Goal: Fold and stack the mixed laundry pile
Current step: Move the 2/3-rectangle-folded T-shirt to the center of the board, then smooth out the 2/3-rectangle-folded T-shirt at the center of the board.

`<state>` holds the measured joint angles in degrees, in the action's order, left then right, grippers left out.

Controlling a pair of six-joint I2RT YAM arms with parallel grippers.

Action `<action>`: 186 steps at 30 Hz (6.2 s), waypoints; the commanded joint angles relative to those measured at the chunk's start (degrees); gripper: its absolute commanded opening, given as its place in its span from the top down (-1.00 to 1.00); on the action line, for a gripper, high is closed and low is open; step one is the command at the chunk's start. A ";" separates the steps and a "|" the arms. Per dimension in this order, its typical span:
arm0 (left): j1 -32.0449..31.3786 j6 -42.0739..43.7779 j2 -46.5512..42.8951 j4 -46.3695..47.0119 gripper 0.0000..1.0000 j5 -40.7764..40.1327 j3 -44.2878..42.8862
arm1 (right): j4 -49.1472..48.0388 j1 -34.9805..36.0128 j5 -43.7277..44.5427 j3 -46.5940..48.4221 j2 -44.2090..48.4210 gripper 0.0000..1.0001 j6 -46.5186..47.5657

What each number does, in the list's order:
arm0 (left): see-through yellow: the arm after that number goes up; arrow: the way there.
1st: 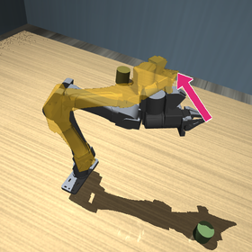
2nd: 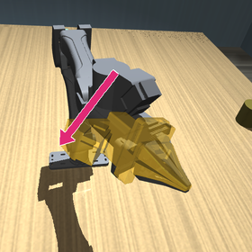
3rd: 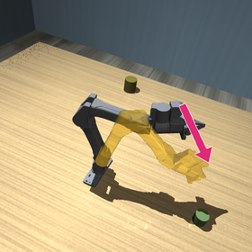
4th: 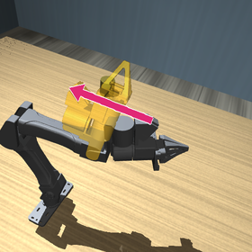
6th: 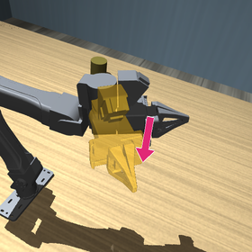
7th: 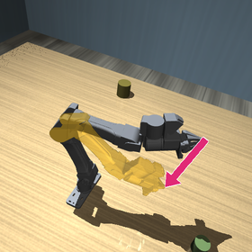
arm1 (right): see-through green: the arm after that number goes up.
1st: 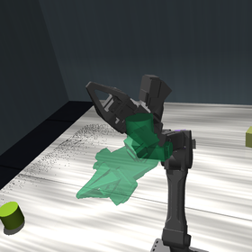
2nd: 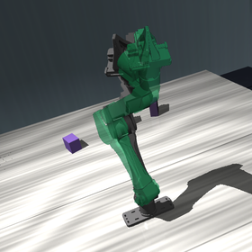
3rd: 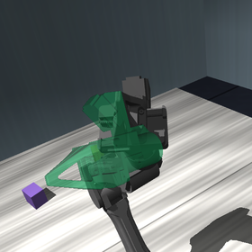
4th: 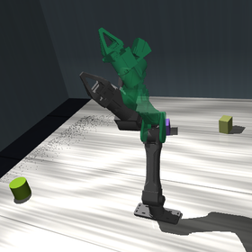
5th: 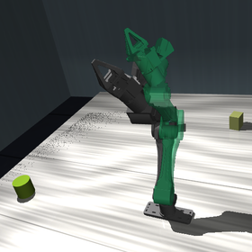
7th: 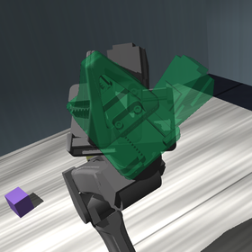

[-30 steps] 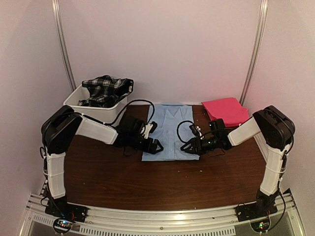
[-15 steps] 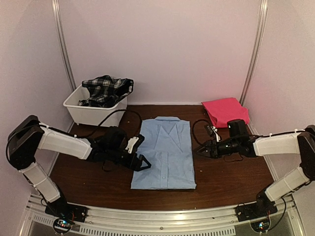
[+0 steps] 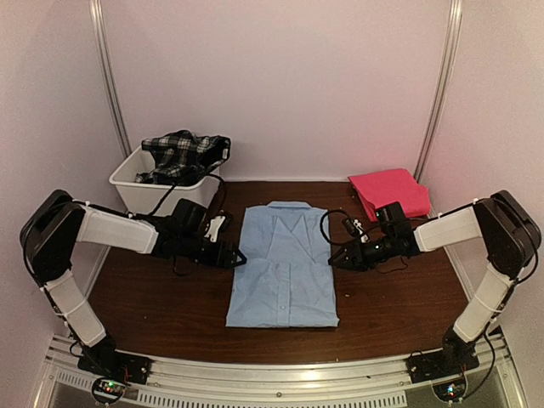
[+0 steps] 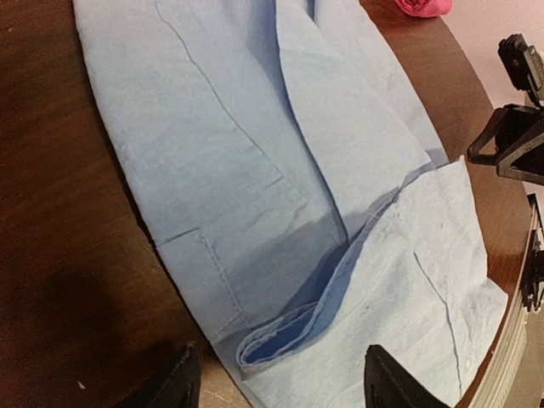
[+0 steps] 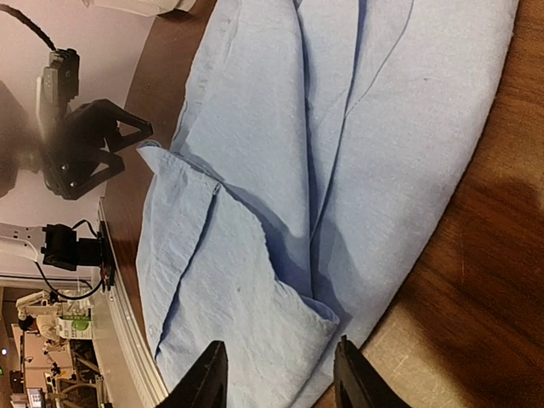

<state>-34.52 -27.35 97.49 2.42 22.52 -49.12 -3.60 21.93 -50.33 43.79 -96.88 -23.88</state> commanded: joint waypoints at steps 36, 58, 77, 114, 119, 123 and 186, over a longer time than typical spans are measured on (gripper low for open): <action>-0.19 1.78 3.97 2.16 0.61 4.49 -3.30 | 6.09 2.76 3.69 6.57 -1.62 0.98 4.08; 1.03 4.24 8.86 3.75 1.00 -1.82 -9.70 | 2.55 -0.23 8.98 12.17 -6.05 1.00 6.06; 1.04 7.14 11.56 10.21 1.00 -5.14 -10.91 | -5.10 -2.86 9.97 12.94 -8.70 1.00 5.47; -7.63 2.88 4.71 5.95 -0.95 11.82 -16.04 | -15.73 4.68 -2.70 1.34 13.70 -1.00 -13.60; -11.63 -3.01 14.47 12.54 -0.95 16.91 -19.80 | -13.01 4.44 0.73 -3.49 18.82 -1.00 -12.53; -12.03 -7.79 22.34 17.42 -0.95 17.46 -22.67 | -13.22 4.09 0.52 -5.24 19.94 -1.00 -13.16; -4.70 -9.99 5.41 21.37 -0.95 11.42 -2.92 | -23.42 8.29 0.94 -2.86 4.15 -0.97 -17.90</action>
<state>-42.39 -41.78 100.14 26.00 33.32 -45.39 -42.96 31.88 -51.35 32.27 -90.85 -54.24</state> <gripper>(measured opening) 0.976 0.983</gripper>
